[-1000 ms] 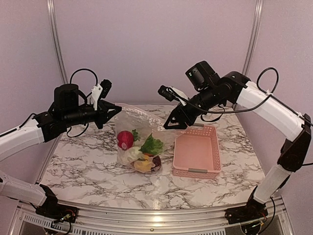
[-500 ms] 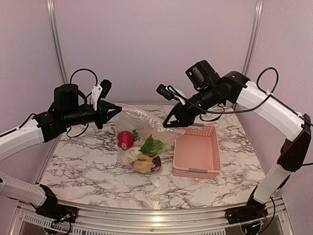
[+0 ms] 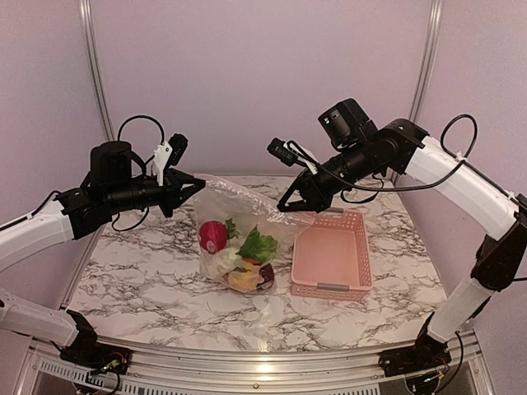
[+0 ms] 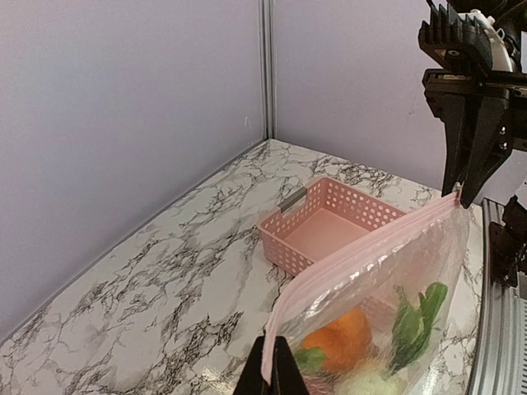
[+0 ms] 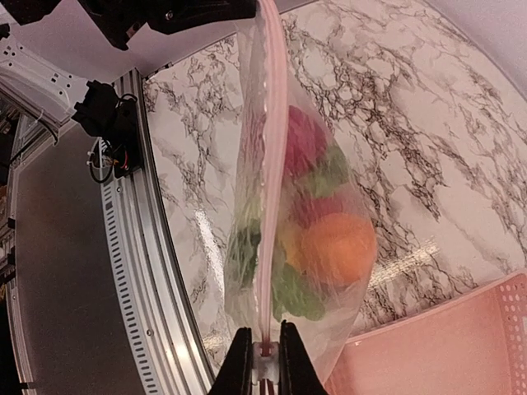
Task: Place the food in the zip-top bag and seal the zipper
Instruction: Hold the zipper from the zipper food storage bag, then zip the zipper on the zipper food storage bag.
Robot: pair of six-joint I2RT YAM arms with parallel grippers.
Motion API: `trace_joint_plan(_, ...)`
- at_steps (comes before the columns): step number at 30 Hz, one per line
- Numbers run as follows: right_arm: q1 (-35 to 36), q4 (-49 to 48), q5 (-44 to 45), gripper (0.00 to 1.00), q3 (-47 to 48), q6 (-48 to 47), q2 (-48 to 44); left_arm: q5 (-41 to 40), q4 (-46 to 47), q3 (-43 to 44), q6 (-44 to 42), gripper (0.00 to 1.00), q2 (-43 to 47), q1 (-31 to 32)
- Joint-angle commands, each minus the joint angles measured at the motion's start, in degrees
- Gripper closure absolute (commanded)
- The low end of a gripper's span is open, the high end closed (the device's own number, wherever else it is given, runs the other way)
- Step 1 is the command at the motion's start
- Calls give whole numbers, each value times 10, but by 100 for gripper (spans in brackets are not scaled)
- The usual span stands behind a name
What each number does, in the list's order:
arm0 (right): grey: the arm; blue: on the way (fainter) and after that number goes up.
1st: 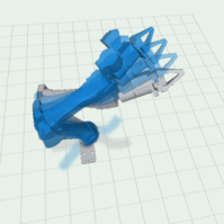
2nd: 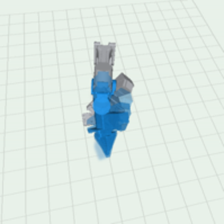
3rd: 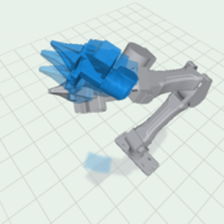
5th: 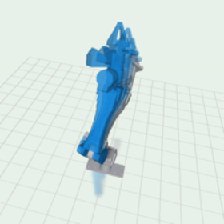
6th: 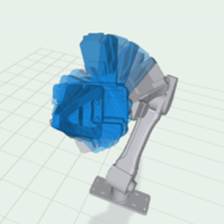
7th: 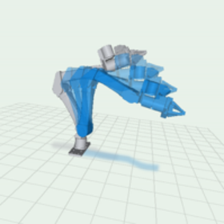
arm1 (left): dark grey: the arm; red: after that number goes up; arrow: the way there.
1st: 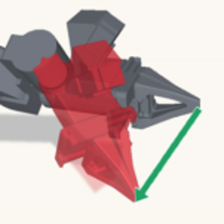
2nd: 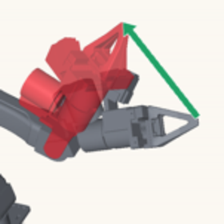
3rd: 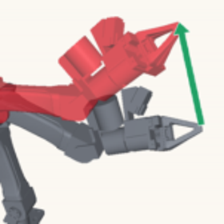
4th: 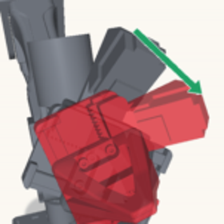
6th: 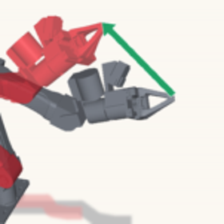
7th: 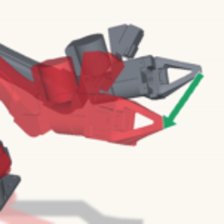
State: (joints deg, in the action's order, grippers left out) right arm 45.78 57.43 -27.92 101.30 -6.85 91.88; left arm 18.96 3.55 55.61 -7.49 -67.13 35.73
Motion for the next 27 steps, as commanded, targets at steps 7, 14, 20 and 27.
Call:
trace_joint_plan(7, -4, 20, 29, 94, -65, 0, -61, -45, -1, -11, -12, 100, 16, -12)
trace_joint_plan(14, -4, 26, 33, 92, -111, 5, -84, -55, 0, -18, -13, 100, 17, -19)
trace_joint_plan(20, -4, 27, 35, 91, -120, 5, -93, -53, 3, -24, -9, 100, 18, -22)
trace_joint_plan(27, -4, 21, 23, 84, -87, 2, -69, -57, 18, -22, -5, 100, 9, -22)
